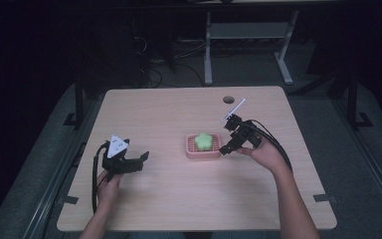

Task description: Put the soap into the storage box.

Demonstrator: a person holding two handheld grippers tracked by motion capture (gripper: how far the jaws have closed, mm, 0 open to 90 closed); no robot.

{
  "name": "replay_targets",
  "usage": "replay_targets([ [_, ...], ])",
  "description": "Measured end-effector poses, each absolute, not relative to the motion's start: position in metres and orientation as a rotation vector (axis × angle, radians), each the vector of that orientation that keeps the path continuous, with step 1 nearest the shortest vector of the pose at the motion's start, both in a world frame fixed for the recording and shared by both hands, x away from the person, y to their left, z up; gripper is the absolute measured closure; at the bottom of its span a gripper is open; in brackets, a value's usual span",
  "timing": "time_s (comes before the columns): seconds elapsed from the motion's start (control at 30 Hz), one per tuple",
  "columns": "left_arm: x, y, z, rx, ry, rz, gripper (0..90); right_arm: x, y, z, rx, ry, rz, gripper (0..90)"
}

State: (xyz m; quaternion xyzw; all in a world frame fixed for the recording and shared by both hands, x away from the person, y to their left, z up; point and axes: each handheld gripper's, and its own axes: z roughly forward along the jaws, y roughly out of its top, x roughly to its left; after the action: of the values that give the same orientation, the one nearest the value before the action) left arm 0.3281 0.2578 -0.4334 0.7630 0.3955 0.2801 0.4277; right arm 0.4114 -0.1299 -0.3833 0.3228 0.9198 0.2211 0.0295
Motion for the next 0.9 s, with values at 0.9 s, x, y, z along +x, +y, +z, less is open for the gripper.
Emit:
replay_targets([
  [0.9, 0.328, 0.257, -0.434, 1.918, 0.983, 0.702, 14.3, 0.38, -0.168, -0.396, 1.049, 2.815, 0.714, 21.0],
])
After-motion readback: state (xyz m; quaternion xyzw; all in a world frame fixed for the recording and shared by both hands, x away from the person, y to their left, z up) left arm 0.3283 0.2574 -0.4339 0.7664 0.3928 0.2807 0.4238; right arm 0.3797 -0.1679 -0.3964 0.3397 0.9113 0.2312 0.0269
